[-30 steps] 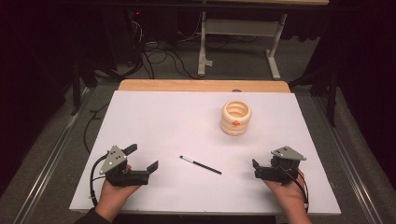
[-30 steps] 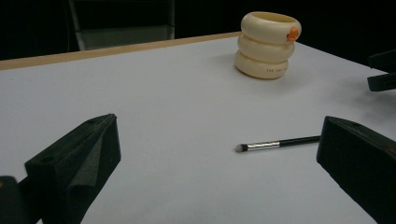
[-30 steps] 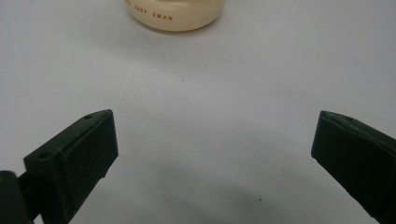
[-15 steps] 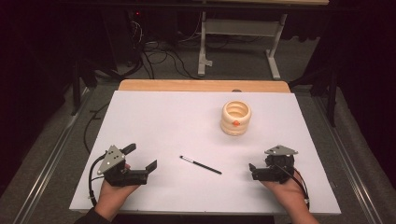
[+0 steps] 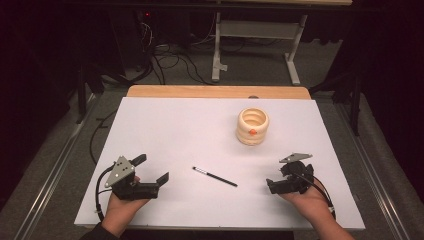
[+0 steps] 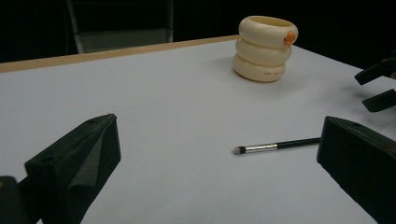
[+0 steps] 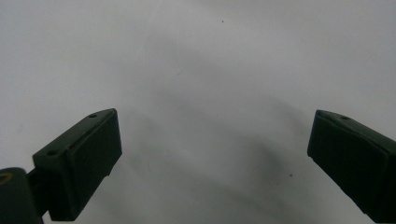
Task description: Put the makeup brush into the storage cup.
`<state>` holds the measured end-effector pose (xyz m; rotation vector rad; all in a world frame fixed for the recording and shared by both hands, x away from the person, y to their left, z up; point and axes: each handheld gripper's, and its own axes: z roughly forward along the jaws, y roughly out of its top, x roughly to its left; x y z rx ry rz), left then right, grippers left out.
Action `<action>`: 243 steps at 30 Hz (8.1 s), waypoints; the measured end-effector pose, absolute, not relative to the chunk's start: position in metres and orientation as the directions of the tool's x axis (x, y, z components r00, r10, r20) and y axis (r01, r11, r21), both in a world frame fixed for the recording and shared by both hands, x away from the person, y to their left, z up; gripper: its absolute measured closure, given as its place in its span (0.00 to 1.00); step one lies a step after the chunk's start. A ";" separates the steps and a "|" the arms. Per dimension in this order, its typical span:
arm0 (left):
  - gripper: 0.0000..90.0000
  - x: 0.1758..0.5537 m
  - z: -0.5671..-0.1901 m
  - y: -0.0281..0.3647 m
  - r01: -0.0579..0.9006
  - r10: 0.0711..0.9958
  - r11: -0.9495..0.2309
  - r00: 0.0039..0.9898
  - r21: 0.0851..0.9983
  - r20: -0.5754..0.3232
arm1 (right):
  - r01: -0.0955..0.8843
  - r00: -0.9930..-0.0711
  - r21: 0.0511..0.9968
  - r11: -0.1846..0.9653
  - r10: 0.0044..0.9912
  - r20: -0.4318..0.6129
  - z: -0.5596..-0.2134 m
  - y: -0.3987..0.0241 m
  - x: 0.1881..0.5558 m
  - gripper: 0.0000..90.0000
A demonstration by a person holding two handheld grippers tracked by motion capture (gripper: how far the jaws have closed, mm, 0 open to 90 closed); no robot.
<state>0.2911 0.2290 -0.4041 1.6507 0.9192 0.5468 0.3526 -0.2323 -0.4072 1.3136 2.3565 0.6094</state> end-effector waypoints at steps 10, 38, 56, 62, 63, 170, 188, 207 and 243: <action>0.00 0.292 -0.404 0.228 0.287 0.796 -0.089 0.597 0.954 -0.106 | 0.728 -0.519 0.460 0.509 0.847 -0.116 -0.402 -0.233 0.357 0.06; 0.00 0.291 -0.404 0.228 0.287 0.792 -0.093 0.601 0.953 -0.104 | 0.694 -0.673 0.226 0.683 0.728 -0.133 -0.392 -0.213 0.366 0.09; 0.00 0.291 -0.404 0.228 0.287 0.791 -0.091 0.602 0.954 -0.106 | 0.640 -0.736 0.199 0.742 0.667 -0.116 -0.384 -0.174 0.369 0.23; 0.00 0.291 -0.404 0.227 0.286 0.792 -0.085 0.601 0.955 -0.109 | 0.596 -0.774 0.216 0.774 0.625 -0.102 -0.379 -0.157 0.371 0.37; 0.00 0.291 -0.404 0.227 0.286 0.792 -0.086 0.601 0.954 -0.108 | 0.593 -0.778 0.213 0.777 0.620 -0.098 -0.379 -0.155 0.372 0.38; 0.00 0.289 -0.403 0.230 0.288 0.794 -0.076 0.596 0.955 -0.117 | 0.407 -0.903 0.119 0.906 0.418 -0.098 -0.383 -0.077 0.388 0.96; 0.00 0.290 -0.404 0.230 0.291 0.797 -0.081 0.593 0.953 -0.113 | 0.488 -0.856 0.113 0.865 0.500 -0.129 -0.373 -0.133 0.385 0.96; 0.00 0.289 -0.404 0.231 0.289 0.800 -0.073 0.589 0.955 -0.117 | 0.513 -0.829 0.218 0.830 0.545 -0.126 -0.374 -0.149 0.383 0.96; 0.00 0.290 -0.405 0.231 0.294 0.803 -0.076 0.585 0.953 -0.116 | 0.536 -0.721 0.602 0.592 0.692 -0.040 -0.387 -0.171 0.375 0.96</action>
